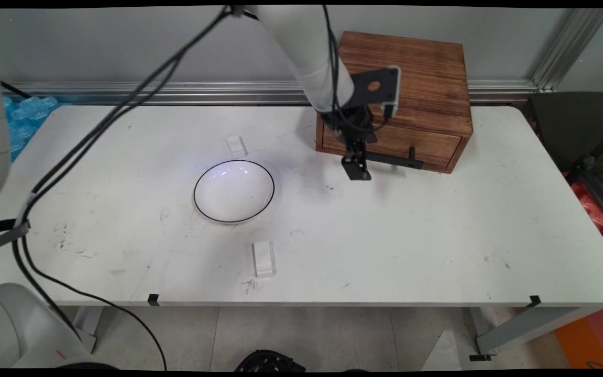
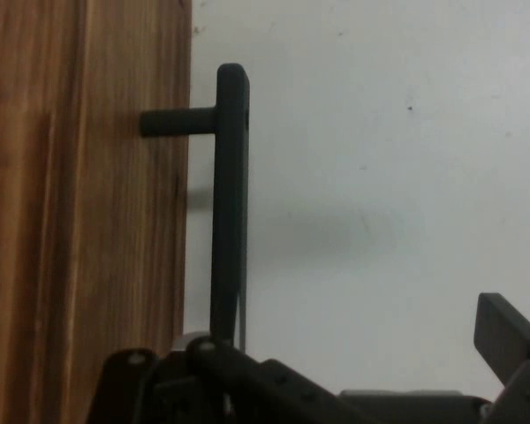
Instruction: Open the drawer
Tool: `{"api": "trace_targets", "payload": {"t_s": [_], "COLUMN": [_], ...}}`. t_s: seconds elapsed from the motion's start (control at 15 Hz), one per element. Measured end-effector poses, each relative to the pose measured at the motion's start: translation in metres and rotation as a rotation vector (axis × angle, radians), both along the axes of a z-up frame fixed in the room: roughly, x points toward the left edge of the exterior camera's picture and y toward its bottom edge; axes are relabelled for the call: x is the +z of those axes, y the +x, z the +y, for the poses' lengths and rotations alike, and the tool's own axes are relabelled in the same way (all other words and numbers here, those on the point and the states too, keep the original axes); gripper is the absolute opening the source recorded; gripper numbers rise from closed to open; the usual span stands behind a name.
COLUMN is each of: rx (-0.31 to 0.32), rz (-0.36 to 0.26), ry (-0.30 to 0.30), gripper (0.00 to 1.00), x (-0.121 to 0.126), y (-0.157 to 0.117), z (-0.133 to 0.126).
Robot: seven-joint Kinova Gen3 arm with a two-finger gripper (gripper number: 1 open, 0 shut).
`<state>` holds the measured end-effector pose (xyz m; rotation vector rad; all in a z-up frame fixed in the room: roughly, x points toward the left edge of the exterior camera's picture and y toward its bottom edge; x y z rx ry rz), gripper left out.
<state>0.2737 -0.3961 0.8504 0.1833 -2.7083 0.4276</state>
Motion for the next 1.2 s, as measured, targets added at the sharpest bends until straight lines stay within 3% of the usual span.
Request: {"api": "trace_targets", "payload": {"t_s": [0.53, 1.2], "rx": [-0.033, -0.055], "rz": [-0.043, -0.082], "ry": [-0.059, -0.044], "gripper": [1.00, 1.00], "x": [-0.037, -0.071], "y": [-0.031, -0.044], "z": [-0.025, -0.034]}}
